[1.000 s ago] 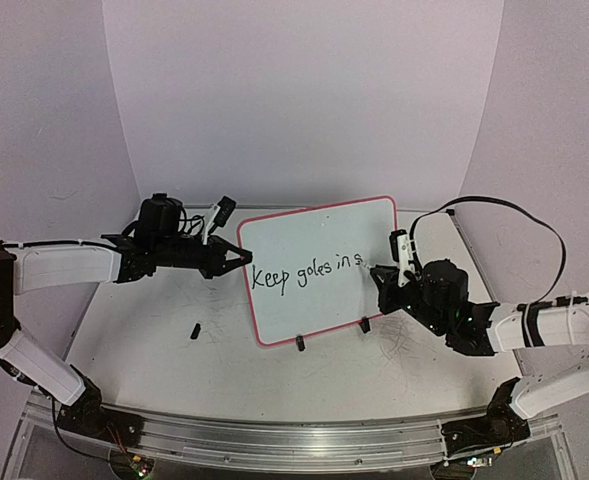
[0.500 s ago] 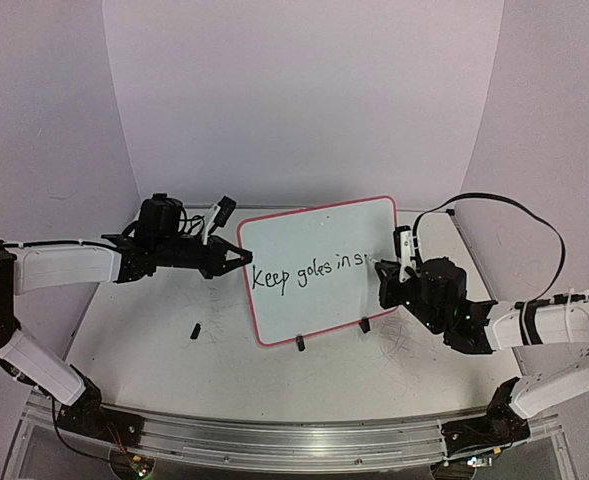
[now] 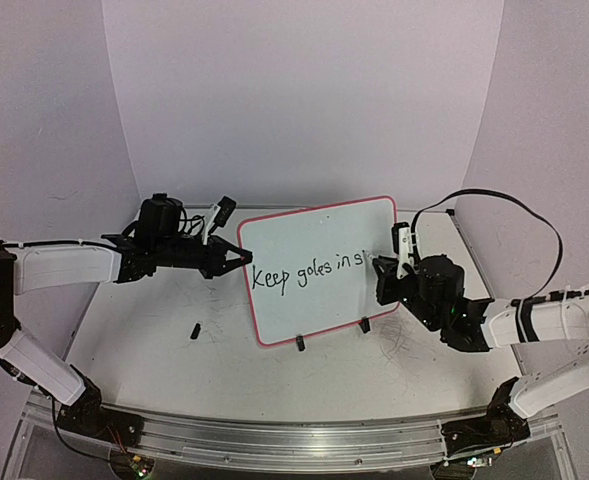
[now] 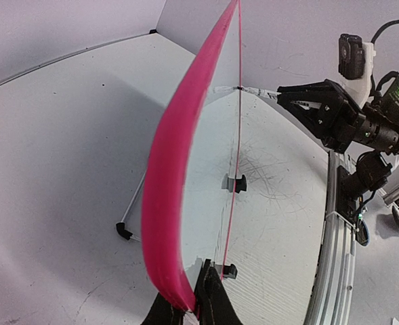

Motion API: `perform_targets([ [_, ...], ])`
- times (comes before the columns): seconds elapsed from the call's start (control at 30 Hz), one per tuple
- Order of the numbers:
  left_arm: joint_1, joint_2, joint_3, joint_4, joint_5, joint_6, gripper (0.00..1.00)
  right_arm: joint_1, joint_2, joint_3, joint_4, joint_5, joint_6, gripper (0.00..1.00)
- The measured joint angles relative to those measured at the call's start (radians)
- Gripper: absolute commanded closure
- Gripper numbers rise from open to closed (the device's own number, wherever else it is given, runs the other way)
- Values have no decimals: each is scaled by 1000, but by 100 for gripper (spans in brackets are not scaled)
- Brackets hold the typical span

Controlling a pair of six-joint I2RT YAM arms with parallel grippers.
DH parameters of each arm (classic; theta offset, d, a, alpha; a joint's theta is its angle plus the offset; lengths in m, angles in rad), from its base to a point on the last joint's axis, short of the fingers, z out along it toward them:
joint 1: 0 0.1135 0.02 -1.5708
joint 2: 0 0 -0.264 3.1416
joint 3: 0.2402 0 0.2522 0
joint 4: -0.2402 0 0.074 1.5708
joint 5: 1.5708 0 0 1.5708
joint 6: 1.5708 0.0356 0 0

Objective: Write a sentence on the whiteboard

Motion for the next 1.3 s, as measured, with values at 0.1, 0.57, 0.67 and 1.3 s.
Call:
perform_targets([
  [0.1, 0, 1, 0, -1, -3, -2, 100, 0, 16, 7, -2, 9, 5, 100],
  [0.57, 0, 2, 0, 0, -1, -1, 100, 0, -44, -13, -6, 22, 9, 100],
  [0.67, 0, 2, 0, 1, -1, -1, 100, 0, -57, -17, 0, 21, 10, 100],
  [1.3, 0, 2, 0, 0, -1, -1, 100, 0, -41, -17, -39, 13, 26, 100],
])
